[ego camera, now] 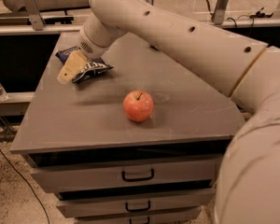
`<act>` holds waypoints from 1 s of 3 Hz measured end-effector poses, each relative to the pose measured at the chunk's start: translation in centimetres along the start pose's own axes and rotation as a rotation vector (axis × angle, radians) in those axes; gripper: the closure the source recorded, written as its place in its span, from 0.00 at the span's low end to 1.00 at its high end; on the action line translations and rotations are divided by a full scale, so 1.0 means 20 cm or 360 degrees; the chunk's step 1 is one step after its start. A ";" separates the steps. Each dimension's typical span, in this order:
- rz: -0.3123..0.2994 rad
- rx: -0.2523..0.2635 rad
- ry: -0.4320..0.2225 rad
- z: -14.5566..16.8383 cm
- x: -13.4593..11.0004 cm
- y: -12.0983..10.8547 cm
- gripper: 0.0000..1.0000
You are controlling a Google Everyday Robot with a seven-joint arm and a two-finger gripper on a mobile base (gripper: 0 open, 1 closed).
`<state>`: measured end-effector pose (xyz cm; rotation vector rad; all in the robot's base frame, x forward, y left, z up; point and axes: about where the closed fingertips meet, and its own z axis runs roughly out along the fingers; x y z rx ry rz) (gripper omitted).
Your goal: Pick blue chip bag
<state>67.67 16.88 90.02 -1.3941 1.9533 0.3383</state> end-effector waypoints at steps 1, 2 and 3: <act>0.0069 0.0000 0.0022 0.12 0.05 -0.03 0.00; 0.0137 0.0003 0.0052 0.18 0.10 -0.07 0.16; 0.0162 0.0011 0.0050 0.19 0.11 -0.09 0.39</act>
Offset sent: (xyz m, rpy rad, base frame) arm 0.0389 -0.0085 -0.0525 0.0049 0.0973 -0.1244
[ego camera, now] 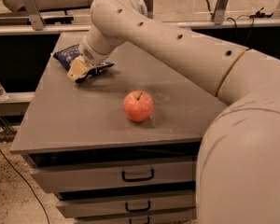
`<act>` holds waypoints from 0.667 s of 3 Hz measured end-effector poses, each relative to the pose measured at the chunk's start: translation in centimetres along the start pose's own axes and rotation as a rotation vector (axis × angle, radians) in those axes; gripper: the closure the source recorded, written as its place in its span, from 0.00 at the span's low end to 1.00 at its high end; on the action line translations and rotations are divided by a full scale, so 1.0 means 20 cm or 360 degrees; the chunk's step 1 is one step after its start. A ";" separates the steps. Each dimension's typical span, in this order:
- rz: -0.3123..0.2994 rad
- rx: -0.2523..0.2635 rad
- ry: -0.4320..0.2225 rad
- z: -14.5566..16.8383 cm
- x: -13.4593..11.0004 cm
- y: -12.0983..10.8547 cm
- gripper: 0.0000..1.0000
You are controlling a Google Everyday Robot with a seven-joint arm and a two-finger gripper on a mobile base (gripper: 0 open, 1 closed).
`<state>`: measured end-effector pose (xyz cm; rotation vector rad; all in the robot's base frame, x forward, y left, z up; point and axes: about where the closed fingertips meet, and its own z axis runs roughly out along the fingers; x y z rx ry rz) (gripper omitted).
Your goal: Pick blue chip bag
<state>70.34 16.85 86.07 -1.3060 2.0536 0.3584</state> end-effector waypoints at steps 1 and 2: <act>-0.0023 0.0059 -0.0057 -0.10 -0.05 -0.02 0.63; -0.0099 0.0153 -0.0185 -0.31 -0.16 -0.03 0.87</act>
Offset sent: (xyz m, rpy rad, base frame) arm -0.0181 -0.0284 0.1349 0.0996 -0.2954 0.0005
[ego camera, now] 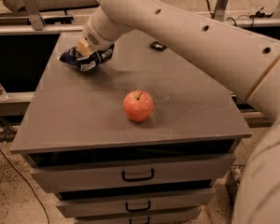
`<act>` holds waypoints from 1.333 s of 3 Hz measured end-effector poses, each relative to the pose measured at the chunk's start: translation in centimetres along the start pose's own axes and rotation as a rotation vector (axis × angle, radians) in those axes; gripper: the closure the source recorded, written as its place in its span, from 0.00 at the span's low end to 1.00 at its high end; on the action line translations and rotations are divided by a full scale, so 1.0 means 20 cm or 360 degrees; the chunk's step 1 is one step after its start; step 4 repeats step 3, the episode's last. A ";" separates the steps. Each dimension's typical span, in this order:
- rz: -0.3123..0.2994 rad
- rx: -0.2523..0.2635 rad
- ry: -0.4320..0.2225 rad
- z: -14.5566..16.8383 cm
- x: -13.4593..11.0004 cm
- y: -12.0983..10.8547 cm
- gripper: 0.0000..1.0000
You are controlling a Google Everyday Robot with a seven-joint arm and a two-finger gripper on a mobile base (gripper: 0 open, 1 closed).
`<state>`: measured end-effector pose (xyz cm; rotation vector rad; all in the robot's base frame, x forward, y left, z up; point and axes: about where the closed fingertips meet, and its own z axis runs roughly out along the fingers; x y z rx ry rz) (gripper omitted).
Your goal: Pick blue chip bag
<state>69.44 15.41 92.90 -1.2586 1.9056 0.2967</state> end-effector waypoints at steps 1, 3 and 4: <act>-0.0089 0.0073 -0.0133 -0.16 -0.16 -0.04 1.00; -0.0142 0.0155 -0.0289 -0.24 -0.29 -0.12 1.00; -0.0142 0.0155 -0.0289 -0.24 -0.29 -0.12 1.00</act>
Offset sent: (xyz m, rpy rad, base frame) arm 0.0185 -0.0041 0.1158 0.1593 -0.3075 0.0245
